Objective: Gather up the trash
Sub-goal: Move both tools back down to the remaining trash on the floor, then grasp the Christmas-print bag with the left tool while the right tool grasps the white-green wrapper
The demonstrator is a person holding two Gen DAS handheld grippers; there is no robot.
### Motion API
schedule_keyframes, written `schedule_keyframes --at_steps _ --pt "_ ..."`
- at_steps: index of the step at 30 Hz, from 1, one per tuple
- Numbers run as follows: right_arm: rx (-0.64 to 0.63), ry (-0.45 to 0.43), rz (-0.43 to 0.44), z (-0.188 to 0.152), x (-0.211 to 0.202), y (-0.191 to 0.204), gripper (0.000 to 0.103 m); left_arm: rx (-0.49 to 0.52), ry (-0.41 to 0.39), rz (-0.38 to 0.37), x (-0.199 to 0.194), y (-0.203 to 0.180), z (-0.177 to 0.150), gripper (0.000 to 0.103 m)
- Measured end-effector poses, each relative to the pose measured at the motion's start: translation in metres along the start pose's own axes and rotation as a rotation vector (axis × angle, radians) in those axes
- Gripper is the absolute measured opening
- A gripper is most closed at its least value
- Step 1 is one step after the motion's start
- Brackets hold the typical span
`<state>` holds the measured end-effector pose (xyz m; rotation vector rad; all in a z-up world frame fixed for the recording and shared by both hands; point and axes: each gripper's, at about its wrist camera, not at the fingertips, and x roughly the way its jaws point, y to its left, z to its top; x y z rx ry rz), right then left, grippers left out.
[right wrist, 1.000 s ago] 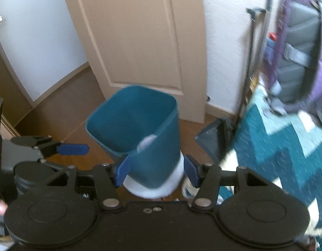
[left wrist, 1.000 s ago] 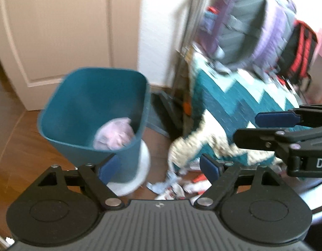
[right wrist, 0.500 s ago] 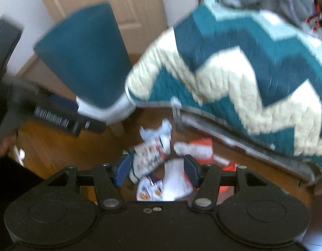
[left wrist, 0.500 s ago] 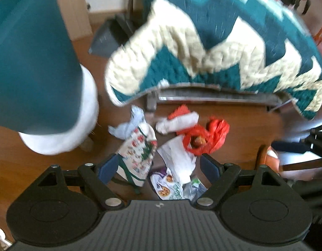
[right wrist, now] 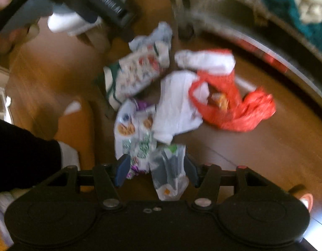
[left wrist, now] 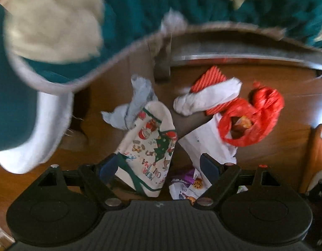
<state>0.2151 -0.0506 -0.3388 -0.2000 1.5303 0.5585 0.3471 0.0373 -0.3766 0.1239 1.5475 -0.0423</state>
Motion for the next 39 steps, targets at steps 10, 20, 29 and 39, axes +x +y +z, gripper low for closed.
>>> schedule_keyframes --at_steps 10,20,29,39 --pt "-0.204 0.149 -0.003 -0.018 0.083 0.008 0.056 0.051 0.109 0.044 0.098 -0.006 -0.002 0.085" --pt "-0.321 0.14 -0.024 -0.028 0.122 0.015 0.053 -0.002 0.137 -0.003 0.147 0.0 -0.006 0.073" --pt "-0.277 0.126 -0.031 -0.022 0.131 0.003 0.024 -0.007 0.123 -0.033 0.151 -0.011 -0.009 0.028" --pt "-0.181 0.114 -0.051 -0.012 0.102 0.007 0.005 -0.023 0.109 -0.055 0.11 -0.006 -0.008 0.005"
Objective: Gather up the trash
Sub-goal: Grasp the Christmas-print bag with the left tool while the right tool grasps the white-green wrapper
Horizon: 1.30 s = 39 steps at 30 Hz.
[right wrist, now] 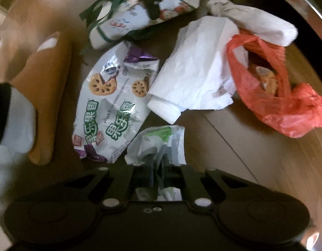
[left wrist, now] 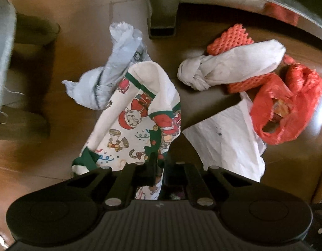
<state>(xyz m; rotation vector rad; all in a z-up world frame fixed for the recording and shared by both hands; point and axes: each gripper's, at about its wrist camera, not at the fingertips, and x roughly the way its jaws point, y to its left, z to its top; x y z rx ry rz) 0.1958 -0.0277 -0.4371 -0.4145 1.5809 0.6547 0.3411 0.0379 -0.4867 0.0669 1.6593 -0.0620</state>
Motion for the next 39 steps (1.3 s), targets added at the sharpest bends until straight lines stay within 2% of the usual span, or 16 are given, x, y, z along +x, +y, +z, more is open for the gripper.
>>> schedule_keyframes --at_steps 5,10,20,23,28,32,34,37,38,39 --pt "0.09 -0.048 -0.014 0.001 -0.038 -0.003 0.004 0.073 -0.003 -0.002 -0.049 0.002 -0.009 0.005" --pt "0.154 -0.14 -0.036 0.006 -0.091 0.004 0.004 0.074 -0.035 -0.021 -0.102 0.009 -0.025 0.005" --pt "0.221 -0.371 -0.074 -0.007 -0.212 0.028 0.004 0.005 -0.243 -0.074 -0.239 0.014 -0.058 0.003" --pt "0.241 -0.427 -0.087 -0.018 -0.242 0.033 0.004 0.0 -0.284 -0.072 -0.263 0.009 -0.071 0.003" --pt "0.242 -0.477 -0.096 -0.037 -0.265 0.032 0.004 0.003 -0.298 -0.099 -0.262 0.004 -0.075 0.004" --pt "0.319 -0.503 -0.058 -0.037 -0.267 0.014 0.005 0.001 -0.239 -0.092 -0.232 -0.002 -0.058 0.005" --pt "0.348 -0.511 -0.035 -0.034 -0.261 0.002 0.005 -0.014 -0.202 -0.104 -0.208 -0.002 -0.043 0.009" --pt "0.39 -0.501 0.012 -0.032 -0.248 -0.013 0.005 -0.078 -0.143 -0.127 -0.167 0.003 -0.022 0.034" --pt "0.406 -0.49 0.038 -0.031 -0.243 -0.018 0.005 -0.103 -0.122 -0.135 -0.152 0.005 -0.016 0.05" --pt "0.419 -0.478 0.058 -0.03 -0.239 -0.022 0.005 -0.123 -0.106 -0.141 -0.139 0.006 -0.009 0.058"
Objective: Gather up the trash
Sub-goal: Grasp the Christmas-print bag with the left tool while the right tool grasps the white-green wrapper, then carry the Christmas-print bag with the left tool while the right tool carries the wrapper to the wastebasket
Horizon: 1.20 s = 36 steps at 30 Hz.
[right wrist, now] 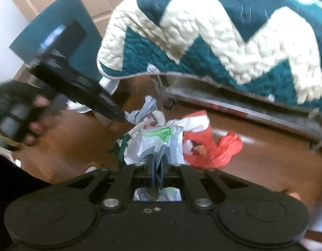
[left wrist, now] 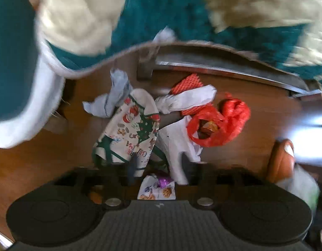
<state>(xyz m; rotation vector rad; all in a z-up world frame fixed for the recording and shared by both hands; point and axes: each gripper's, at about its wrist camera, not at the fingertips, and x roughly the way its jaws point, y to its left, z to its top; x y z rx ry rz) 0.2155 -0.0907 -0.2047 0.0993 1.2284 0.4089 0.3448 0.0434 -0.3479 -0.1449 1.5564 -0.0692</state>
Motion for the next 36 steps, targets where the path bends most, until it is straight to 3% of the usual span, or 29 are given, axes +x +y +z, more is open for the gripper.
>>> schedule_keyframes --at_steps 4,7,11,19,20,26,31,36 --pt "-0.004 0.032 0.033 0.001 0.015 0.0 0.005 -0.061 0.053 0.002 0.056 0.004 0.023 0.06" --pt "-0.02 0.048 0.04 0.003 0.027 0.003 0.005 -0.106 0.049 0.041 0.094 0.005 0.039 0.06" --pt "0.065 0.078 0.104 0.006 0.036 -0.003 0.005 -0.223 0.06 0.029 0.135 0.013 0.049 0.06" --pt "0.154 0.135 0.139 0.002 0.041 -0.013 0.005 -0.253 0.069 0.075 0.176 0.011 0.047 0.058" --pt "0.159 0.141 0.141 0.002 0.042 -0.013 0.005 -0.257 0.068 0.076 0.178 0.011 0.045 0.054" --pt "0.16 0.144 0.123 0.001 0.045 -0.013 0.005 -0.216 0.059 0.102 0.179 0.007 0.032 0.009" --pt "0.167 0.139 0.086 -0.001 0.05 -0.017 0.005 -0.249 0.023 0.09 0.148 0.011 0.02 0.005" --pt "0.134 0.089 0.059 0.001 0.045 -0.012 0.005 -0.289 -0.025 0.082 0.083 0.019 0.002 0.005"
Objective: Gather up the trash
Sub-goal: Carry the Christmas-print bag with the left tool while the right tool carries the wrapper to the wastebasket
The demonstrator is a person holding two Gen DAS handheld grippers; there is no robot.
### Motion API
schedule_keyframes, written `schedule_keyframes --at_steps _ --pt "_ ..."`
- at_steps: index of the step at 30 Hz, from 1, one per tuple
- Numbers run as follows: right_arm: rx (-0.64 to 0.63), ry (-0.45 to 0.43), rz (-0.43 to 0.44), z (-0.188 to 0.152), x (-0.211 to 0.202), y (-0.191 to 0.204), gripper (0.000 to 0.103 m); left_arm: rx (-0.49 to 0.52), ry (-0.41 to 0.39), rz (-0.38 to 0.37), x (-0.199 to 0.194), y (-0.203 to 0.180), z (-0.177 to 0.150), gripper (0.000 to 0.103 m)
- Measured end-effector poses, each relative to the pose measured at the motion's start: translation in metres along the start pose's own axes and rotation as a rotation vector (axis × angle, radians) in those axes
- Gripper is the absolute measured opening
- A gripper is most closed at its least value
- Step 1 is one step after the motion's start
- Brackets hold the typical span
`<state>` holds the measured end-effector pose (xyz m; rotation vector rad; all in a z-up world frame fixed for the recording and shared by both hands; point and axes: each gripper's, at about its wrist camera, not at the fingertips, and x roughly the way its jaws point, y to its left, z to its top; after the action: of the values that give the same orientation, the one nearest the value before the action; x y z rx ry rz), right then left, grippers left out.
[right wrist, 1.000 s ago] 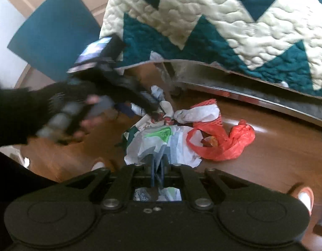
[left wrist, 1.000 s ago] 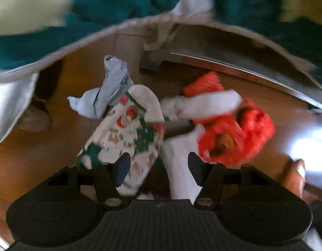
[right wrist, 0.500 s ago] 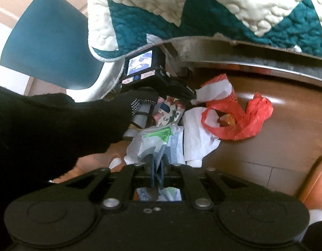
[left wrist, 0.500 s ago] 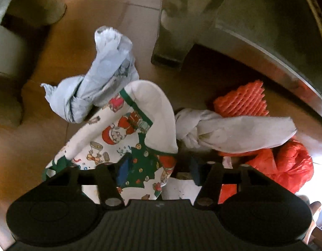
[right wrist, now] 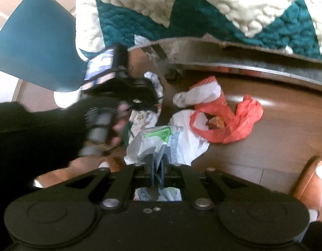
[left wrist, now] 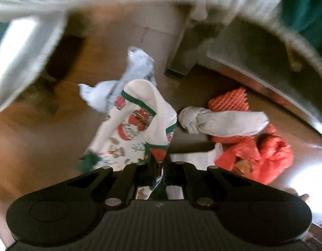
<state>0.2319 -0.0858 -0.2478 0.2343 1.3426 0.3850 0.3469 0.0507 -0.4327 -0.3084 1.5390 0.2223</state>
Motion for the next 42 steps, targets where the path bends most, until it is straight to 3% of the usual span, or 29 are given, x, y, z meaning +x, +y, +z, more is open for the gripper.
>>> schedule_keyframes --at_steps 8,17,24,32,42 --pt "-0.078 -0.13 -0.007 0.004 -0.033 0.026 0.005 -0.002 -0.146 -0.061 -0.134 0.006 -0.026 0.005" --pt "-0.186 -0.247 -0.024 -0.002 -0.103 0.073 0.005 0.01 -0.322 -0.167 -0.259 0.024 -0.074 0.005" --pt "-0.281 -0.364 -0.042 0.021 -0.166 0.12 0.005 0.035 -0.5 -0.249 -0.354 0.043 -0.088 0.005" --pt "-0.409 -0.471 -0.036 0.07 -0.212 0.202 0.005 0.053 -0.692 -0.268 -0.453 0.083 -0.078 0.005" --pt "-0.476 -0.534 0.024 0.134 -0.212 0.297 0.005 0.054 -0.913 -0.207 -0.548 0.141 -0.037 0.005"
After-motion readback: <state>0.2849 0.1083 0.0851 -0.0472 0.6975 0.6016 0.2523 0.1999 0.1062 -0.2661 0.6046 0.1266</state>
